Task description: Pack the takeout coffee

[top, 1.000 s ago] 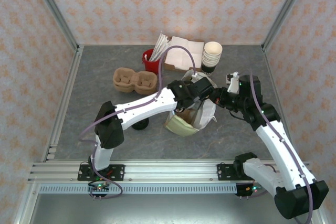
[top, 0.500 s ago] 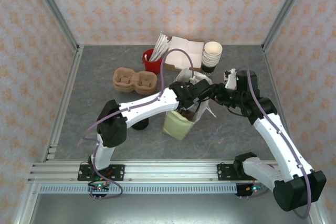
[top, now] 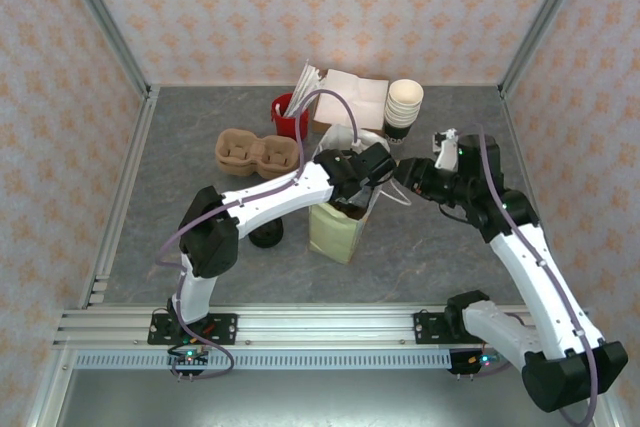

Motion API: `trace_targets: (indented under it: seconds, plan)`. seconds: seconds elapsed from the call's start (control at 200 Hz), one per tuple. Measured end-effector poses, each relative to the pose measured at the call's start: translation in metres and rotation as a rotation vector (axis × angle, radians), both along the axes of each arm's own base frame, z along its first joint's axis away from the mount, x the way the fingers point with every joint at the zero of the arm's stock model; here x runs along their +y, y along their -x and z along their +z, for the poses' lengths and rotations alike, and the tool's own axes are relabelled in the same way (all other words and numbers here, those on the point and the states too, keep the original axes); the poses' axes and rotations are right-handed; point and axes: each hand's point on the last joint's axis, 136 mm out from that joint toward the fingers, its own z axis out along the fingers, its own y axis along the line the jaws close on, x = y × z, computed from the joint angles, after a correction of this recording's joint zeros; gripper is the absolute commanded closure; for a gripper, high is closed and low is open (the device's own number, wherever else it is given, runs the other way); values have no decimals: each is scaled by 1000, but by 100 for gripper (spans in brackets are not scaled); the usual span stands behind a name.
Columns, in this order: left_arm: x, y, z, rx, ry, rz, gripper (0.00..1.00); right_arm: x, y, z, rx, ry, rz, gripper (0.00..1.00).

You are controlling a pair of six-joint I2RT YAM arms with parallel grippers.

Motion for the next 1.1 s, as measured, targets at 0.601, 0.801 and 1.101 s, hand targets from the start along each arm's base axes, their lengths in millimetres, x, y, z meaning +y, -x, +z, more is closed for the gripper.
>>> trace_targets:
  seconds: [0.601, 0.801, 1.101]
  plan:
    - [-5, -16, -10, 5, 35, 19, 35, -17, 24, 23, -90, -8, -68, 67]
    - [-10, -24, -12, -10, 59, 25, 35, -19, 26, 21, -78, -6, -77, 67]
    - [-10, -25, -9, 5, 78, 24, 21, -19, 19, 12, -36, 2, -90, 67]
